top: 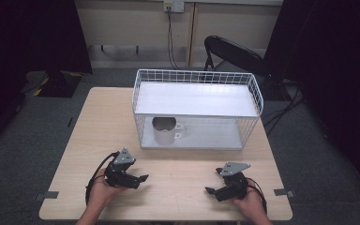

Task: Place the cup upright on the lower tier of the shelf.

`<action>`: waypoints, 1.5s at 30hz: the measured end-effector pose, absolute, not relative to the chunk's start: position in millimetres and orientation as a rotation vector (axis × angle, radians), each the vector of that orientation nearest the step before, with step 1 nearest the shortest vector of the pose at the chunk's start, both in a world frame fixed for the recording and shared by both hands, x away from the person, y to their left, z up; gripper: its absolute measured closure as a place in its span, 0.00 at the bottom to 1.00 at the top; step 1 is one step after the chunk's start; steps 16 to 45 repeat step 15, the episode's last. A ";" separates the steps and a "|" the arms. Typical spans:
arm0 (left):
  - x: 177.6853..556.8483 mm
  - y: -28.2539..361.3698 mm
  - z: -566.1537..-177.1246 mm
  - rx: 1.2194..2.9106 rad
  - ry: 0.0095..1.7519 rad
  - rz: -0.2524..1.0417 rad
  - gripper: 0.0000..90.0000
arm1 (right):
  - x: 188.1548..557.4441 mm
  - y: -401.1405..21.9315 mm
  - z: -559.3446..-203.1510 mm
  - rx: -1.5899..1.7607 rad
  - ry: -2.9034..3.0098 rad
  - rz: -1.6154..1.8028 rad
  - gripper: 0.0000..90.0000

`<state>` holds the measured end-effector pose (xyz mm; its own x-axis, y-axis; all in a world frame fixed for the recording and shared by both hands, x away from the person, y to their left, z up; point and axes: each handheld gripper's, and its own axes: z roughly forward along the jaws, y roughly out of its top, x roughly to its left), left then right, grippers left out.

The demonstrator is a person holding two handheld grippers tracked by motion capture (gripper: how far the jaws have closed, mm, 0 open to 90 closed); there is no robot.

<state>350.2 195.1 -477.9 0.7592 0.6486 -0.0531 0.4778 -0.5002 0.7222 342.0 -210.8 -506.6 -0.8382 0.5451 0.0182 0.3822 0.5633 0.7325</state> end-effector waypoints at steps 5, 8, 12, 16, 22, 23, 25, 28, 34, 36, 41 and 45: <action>344.6 202.5 -489.4 2.200 0.868 0.264 0.20 | 342.0 -210.8 -506.7 0.778 2.586 1.136 0.14; 342.5 204.6 -494.2 2.223 0.875 0.267 0.20 | 342.0 -210.8 -506.7 0.778 2.586 1.136 0.14; 341.0 207.9 -497.1 2.208 0.888 0.267 0.20 | 342.0 -210.8 -506.7 0.778 2.586 1.136 0.14; 340.2 210.2 -497.1 2.220 0.884 0.285 0.21 | 342.0 -210.8 -506.7 0.779 2.586 1.136 0.14; 340.2 210.2 -497.1 2.220 0.884 0.285 0.21 | 342.0 -210.8 -506.7 0.779 2.586 1.136 0.14; 340.2 210.2 -497.1 2.220 0.884 0.285 0.21 | 342.0 -210.8 -506.7 0.779 2.586 1.136 0.14; 340.2 210.2 -497.1 2.220 0.884 0.285 0.21 | 342.0 -210.8 -506.7 0.779 2.586 1.136 0.14; 340.2 210.2 -497.1 2.220 0.884 0.285 0.21 | 342.0 -210.8 -506.7 0.779 2.586 1.136 0.14; 340.2 210.2 -497.1 2.220 0.884 0.285 0.21 | 342.0 -210.8 -506.7 0.779 2.586 1.136 0.14; 340.2 210.2 -497.1 2.220 0.884 0.285 0.21 | 342.0 -210.8 -506.7 0.779 2.586 1.136 0.14; 340.2 210.2 -497.1 2.220 0.884 0.285 0.21 | 342.0 -210.8 -506.7 0.779 2.586 1.136 0.14; 340.2 210.2 -497.1 2.220 0.884 0.285 0.21 | 342.0 -210.8 -506.7 0.779 2.586 1.136 0.14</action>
